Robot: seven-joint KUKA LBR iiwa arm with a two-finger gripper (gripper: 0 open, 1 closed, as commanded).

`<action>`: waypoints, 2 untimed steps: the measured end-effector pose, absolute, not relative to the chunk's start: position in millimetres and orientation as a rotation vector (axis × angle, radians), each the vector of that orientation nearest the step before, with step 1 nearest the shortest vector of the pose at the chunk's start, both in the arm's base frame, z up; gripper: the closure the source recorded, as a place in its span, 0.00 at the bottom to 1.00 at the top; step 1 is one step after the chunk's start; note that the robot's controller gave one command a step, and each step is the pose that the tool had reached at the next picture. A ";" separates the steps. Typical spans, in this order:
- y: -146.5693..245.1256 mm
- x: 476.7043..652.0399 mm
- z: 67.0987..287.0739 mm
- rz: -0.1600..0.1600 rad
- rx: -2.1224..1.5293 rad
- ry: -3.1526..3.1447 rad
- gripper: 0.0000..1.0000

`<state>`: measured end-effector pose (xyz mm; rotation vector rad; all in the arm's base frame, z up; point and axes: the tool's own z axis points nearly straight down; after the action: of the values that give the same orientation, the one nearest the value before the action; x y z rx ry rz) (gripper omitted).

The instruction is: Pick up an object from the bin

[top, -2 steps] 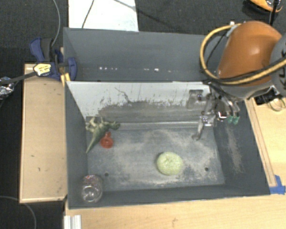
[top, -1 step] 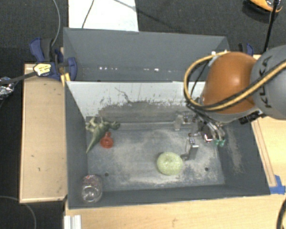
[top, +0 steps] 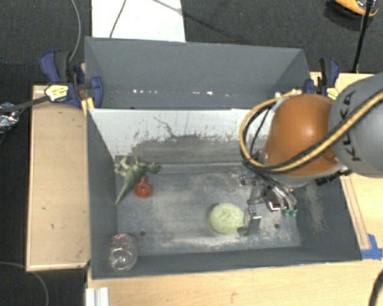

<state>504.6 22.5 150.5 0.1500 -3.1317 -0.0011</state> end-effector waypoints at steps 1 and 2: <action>27.0 495.5 162.0 -0.001 0.128 -3.145 0.00; 24.5 481.6 80.6 -0.002 0.122 -3.142 0.00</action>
Offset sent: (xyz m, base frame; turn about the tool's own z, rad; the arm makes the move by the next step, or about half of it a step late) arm -0.0278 0.0010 -0.0805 0.0171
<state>481.6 24.5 80.6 0.1218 -3.1416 -0.0023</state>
